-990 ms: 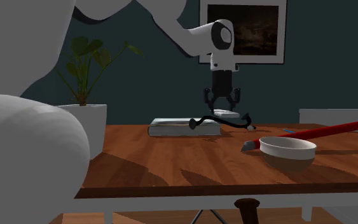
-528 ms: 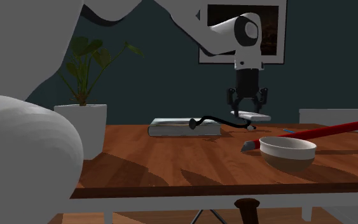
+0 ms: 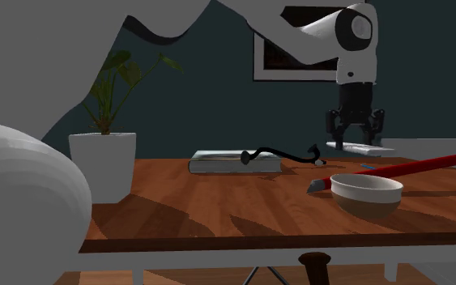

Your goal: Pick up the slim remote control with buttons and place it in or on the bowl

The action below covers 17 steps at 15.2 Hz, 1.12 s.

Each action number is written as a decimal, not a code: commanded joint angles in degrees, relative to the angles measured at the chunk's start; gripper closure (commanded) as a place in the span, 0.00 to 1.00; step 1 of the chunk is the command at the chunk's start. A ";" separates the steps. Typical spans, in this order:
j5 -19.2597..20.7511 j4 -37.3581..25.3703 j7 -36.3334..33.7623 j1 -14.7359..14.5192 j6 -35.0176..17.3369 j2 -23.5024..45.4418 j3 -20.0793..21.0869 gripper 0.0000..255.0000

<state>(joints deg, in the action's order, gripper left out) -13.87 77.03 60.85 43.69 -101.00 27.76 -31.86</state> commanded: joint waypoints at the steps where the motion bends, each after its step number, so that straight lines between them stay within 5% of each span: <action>1: -0.70 -1.63 2.57 2.47 0.70 1.16 -0.34 1.00; 17: -1.77 7.12 3.54 1.59 -9.08 2.53 0.36 1.00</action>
<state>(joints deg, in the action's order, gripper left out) -15.61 84.04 64.35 45.28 -109.92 30.27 -31.51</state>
